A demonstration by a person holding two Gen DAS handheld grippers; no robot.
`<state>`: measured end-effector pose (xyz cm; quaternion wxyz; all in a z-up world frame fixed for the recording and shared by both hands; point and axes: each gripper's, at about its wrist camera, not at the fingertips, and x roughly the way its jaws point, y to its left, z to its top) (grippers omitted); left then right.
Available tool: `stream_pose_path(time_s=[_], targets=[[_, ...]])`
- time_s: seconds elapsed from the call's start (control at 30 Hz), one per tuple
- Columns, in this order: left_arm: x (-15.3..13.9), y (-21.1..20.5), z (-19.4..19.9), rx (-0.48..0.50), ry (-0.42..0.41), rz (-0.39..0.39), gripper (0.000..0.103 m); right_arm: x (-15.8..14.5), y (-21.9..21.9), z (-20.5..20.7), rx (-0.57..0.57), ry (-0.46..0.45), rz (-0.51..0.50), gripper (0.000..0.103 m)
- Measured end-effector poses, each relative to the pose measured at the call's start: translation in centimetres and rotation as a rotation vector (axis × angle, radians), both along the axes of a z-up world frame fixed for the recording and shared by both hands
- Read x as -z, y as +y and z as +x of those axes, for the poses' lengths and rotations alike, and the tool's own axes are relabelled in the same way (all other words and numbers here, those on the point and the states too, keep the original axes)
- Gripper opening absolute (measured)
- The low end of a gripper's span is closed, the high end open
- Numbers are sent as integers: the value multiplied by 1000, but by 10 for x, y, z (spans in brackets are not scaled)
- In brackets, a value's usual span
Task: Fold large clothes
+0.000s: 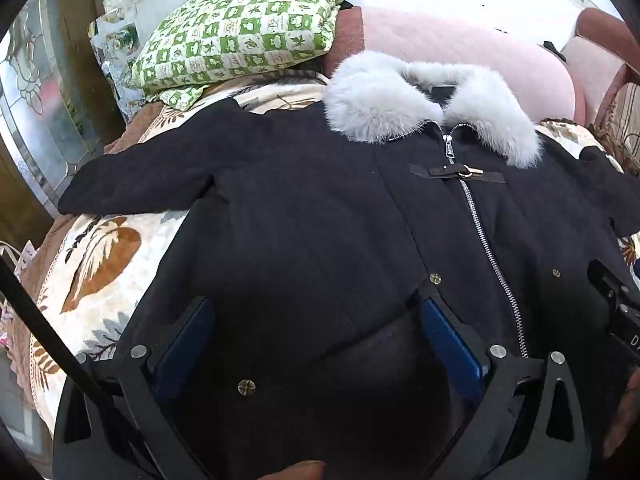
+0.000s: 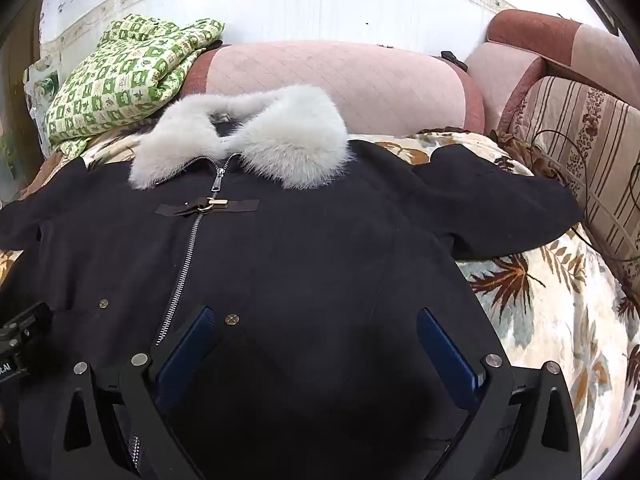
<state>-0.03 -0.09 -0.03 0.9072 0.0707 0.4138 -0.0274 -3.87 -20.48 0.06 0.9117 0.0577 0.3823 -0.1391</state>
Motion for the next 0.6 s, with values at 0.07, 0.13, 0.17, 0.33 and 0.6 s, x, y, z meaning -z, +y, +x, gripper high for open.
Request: stream_pose_path(time_s=[0.07,0.13,0.17,0.33,0.6], targets=[[5,-1,-4,7,-7,8,103,0,0,1,-1,8,8,102],[12,-4,-4,15,21,26,103,0,1,1,-4,9,0,102],[15,-4,-2,16,37,26,103,-1,1,2,-6,9,-2,102],[29,-11,3,47,132,27,103,0,6,-1,-13,5,-4,102],[39,-9,2,54,186,25,103,-3,4,-4,-15,4,6,102]])
